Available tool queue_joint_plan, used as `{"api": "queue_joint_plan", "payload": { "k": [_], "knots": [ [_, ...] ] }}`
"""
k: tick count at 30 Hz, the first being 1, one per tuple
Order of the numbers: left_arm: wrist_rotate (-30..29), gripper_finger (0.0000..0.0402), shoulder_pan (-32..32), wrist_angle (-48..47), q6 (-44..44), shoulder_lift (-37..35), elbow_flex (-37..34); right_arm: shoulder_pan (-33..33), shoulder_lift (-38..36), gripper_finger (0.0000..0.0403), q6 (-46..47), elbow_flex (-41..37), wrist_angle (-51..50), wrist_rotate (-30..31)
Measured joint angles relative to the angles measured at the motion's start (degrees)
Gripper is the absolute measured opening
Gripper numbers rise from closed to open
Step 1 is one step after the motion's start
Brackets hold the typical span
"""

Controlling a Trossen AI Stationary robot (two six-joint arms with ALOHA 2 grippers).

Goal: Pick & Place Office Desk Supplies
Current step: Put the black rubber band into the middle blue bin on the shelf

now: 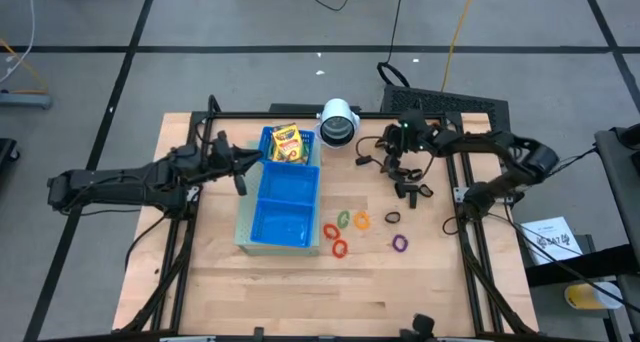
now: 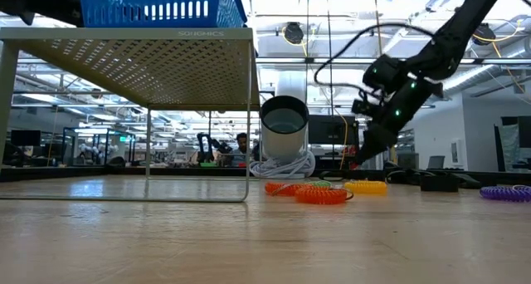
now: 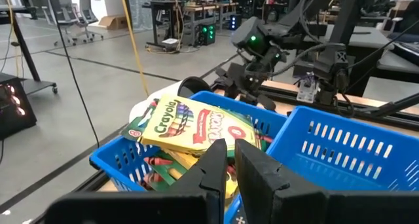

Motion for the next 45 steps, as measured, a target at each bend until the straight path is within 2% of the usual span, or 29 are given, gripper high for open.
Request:
{"api": "queue_joint_plan", "payload": {
  "k": [3, 7, 11, 15, 17, 22, 30, 33, 36, 41, 45],
  "knots": [
    [0.0, 0.0037, 0.0, 0.0, 0.0, 0.4, 0.0, -0.3, 3.9, 0.0154, -0.6, 0.0, 2.7, -0.7],
    [0.1, 0.0037, 0.0, 0.0, 0.0, 0.4, 0.0, -0.5, 8.0, 0.0152, -0.5, 0.1, 4.8, -0.7],
    [0.0, 0.0037, 0.1, 0.0, 0.0, 0.4, 0.0, -0.7, 10.3, 0.0108, -0.3, 0.3, 3.1, -1.2],
    [0.0, 0.0037, 0.1, 0.1, 0.0, 0.4, 0.0, -0.7, 9.8, 0.0025, -0.4, 0.3, -1.0, -0.9],
    [0.0, 0.0037, 0.1, 0.5, -0.2, 0.4, 0.0, -0.4, 8.6, 0.001, 0.0, 0.3, -2.0, -0.7],
    [0.5, 0.0037, 0.1, 2.7, -1.5, 0.4, 0.0, 2.4, 1.8, 0.0002, 1.2, -0.3, -3.4, -2.0],
    [0.5, 0.0046, -0.1, 9.3, -4.1, 2.0, 0.0, 14.2, -15.7, 0.0001, 8.0, -0.1, 0.8, -3.8],
    [1.1, 0.0084, -0.6, 13.9, -3.8, 4.4, 0.0, 20.4, -20.3, 0.0001, 10.5, 0.0, 6.2, -4.1],
    [2.0, 0.0144, -1.8, 19.7, -2.0, 7.9, 0.0, 26.7, -21.9, 0.0001, 11.9, 0.0, 13.2, -4.1],
    [2.0, 0.0244, -4.7, 23.5, -1.1, 15.5, 3.9, 35.5, -20.9, 0.0001, 11.9, 0.0, 25.9, -5.3],
    [2.8, 0.0291, -7.1, 23.2, 2.3, 22.9, 10.2, 39.8, -18.3, 0.0001, 11.9, 0.0, 34.5, -6.7]
  ]
}}
